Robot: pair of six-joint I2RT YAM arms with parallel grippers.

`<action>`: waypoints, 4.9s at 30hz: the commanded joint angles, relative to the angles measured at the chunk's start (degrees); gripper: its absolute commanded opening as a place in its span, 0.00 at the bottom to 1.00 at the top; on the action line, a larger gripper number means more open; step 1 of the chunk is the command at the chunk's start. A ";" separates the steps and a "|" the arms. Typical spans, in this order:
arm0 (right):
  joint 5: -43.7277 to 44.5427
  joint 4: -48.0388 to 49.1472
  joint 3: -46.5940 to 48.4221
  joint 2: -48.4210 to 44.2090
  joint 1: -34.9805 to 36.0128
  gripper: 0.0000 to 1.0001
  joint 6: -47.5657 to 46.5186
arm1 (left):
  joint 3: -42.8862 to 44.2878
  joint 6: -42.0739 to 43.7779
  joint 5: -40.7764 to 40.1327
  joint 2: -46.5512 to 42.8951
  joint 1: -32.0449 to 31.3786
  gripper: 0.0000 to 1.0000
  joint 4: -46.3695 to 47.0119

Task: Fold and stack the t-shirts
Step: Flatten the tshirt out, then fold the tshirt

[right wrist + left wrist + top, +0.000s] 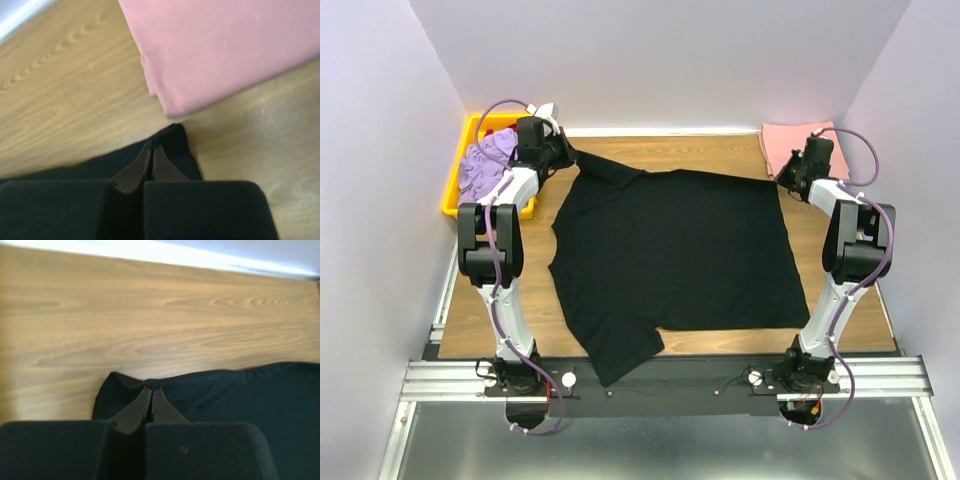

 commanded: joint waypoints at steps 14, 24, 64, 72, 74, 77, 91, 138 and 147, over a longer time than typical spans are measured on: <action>7.24 -4.93 -3.27 -6.69 -0.58 0.01 -0.84 | -13.56 -6.76 2.17 -15.49 -0.13 0.00 -6.23; 9.18 -12.40 -9.24 -12.85 -0.75 0.01 1.44 | -24.54 -6.23 2.60 -26.75 -0.13 0.00 -12.30; 12.78 -15.67 -13.99 -7.40 -0.67 0.10 3.12 | -48.46 -13.00 8.57 -39.59 -2.85 0.00 -11.78; 12.95 -15.85 -13.64 -7.49 -0.67 0.12 3.03 | -50.66 -15.72 8.40 -43.45 -5.40 0.00 -11.43; 12.87 -15.85 -13.82 -7.40 -0.67 0.12 3.12 | -50.14 -15.72 8.40 -44.24 -5.75 0.00 -11.86; 13.04 -16.02 -14.08 -7.75 -0.67 0.12 3.11 | -48.99 -14.59 7.71 -44.60 -5.75 0.00 -13.70; 13.39 -17.78 -13.64 -12.76 -0.75 0.22 3.12 | -44.86 -13.26 6.73 -45.48 -5.75 0.00 -16.61; 8.14 -20.77 -9.08 -20.94 9.51 0.75 0.42 | -28.36 -10.98 8.93 -33.01 -5.84 0.00 -15.74; -5.24 -12.42 -5.65 -14.18 31.37 0.55 -10.41 | -13.76 -9.31 8.50 -14.40 -5.84 0.00 -13.80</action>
